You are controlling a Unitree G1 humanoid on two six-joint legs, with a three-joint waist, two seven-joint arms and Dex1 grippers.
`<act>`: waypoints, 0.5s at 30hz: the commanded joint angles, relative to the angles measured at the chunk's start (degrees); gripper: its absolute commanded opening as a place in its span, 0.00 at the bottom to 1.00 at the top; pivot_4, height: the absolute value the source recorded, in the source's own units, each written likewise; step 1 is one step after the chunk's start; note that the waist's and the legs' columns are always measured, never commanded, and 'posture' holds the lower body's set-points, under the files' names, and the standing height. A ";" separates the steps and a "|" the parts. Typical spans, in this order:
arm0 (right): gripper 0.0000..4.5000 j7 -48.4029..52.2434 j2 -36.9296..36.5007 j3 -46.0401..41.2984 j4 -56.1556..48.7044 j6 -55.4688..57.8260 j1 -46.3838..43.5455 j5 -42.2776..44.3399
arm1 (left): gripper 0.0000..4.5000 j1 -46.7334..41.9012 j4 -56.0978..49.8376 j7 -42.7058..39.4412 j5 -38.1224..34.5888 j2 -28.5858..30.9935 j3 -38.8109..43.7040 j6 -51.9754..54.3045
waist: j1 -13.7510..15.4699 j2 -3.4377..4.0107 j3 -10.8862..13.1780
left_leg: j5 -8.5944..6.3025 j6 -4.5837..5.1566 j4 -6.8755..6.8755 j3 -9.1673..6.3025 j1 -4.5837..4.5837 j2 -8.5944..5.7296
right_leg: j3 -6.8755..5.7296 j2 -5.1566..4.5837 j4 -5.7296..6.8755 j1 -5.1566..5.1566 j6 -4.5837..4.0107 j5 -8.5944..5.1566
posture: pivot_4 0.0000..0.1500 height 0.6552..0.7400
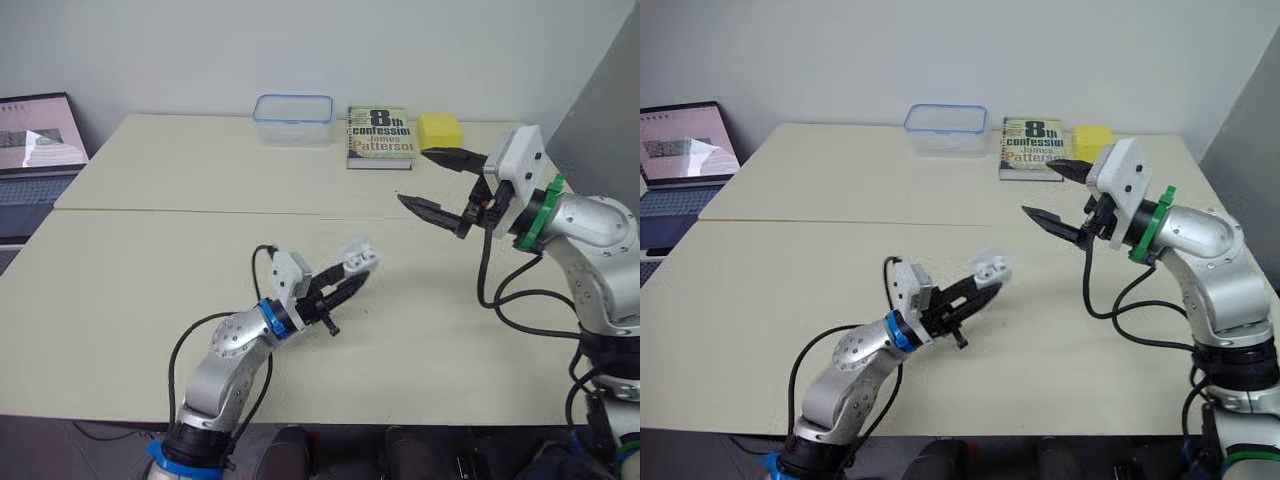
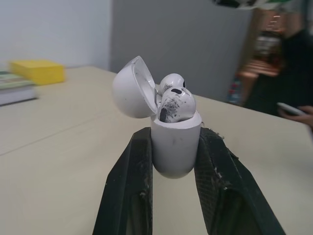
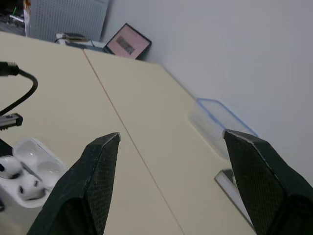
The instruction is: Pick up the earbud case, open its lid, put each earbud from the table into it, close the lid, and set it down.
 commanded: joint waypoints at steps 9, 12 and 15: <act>0.52 12.56 -10.94 3.77 0.69 15.77 -4.17 5.74 | 0.18 -9.38 1.63 -18.74 -4.46 5.22 -4.61 5.21 | -0.30 0.06 0.04 | 0.00 0.00 -0.01 0.05 0.02 0.02 | 0.05 0.04 0.01 -0.03 0.00 0.00 | 1.00 0.91; 0.28 15.70 -12.59 6.44 -0.51 21.73 -5.45 8.12 | 0.18 -10.14 2.91 -19.18 -3.55 4.41 -4.69 4.35 | -0.21 0.07 0.05 | 0.00 0.01 -0.01 0.00 0.00 0.03 | 0.00 0.04 -0.01 -0.02 0.00 0.00 | 1.00 0.91; 0.04 17.17 -12.91 7.66 -1.28 25.13 -6.48 9.57 | 0.18 -10.15 3.18 -19.95 -2.57 4.26 -5.04 3.21 | -0.22 0.08 0.05 | 0.00 0.01 -0.02 0.01 -0.02 0.04 | 0.03 0.03 -0.05 -0.03 0.00 0.00 | 1.00 0.91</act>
